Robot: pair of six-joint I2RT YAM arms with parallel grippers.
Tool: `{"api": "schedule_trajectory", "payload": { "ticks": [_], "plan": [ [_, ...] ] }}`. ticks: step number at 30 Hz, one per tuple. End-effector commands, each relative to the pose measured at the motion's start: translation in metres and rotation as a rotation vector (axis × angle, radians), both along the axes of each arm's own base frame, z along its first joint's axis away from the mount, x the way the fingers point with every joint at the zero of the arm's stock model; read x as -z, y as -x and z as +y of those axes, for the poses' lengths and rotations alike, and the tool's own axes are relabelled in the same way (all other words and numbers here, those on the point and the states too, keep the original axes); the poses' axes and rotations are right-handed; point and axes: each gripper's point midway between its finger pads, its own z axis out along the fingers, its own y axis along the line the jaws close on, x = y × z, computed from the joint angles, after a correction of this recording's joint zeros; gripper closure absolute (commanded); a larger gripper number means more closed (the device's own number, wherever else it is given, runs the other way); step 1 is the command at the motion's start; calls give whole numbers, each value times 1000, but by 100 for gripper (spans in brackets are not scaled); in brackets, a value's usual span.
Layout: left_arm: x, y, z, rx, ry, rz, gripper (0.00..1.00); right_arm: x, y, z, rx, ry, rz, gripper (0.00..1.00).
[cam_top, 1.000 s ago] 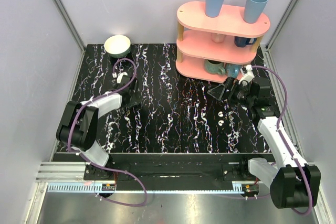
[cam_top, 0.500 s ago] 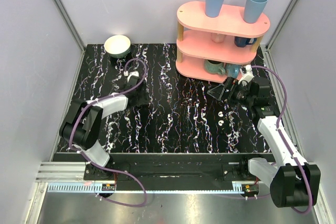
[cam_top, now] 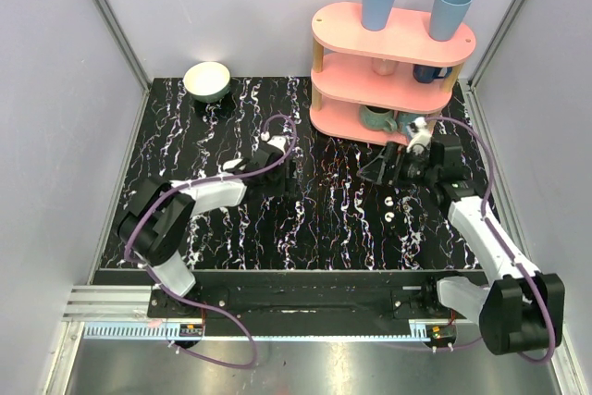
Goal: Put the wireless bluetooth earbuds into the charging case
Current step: Move the charging case to the center of the board.
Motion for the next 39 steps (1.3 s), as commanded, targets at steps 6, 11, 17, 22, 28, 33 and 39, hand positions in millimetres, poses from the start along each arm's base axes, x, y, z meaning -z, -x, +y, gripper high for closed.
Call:
{"api": "schedule_trajectory", "payload": {
  "ticks": [6, 11, 17, 22, 28, 33, 39],
  "plan": [
    [-77, -13, 41, -172, -35, -226, 19, 16, -13, 36, -147, 174, -20, 0],
    [-108, -2, 86, -337, -111, -290, 11, 43, -27, 59, -223, 242, 24, 0],
    [-156, 18, 128, -457, -81, -414, 1, 66, -52, 104, -262, 235, 95, 0],
    [-193, 35, 144, -443, -33, -508, 1, 79, -71, 149, -234, 118, 142, 0],
    [-218, 48, 158, -446, -48, -533, 1, 111, -85, 180, -204, 111, 159, 0],
    [-219, 51, 158, -438, -30, -539, 1, 118, -88, 190, -191, 86, 153, 0],
    [-221, 52, 148, -380, -23, -512, 1, 125, -98, 199, -197, 96, 135, 0]
  ]
}}
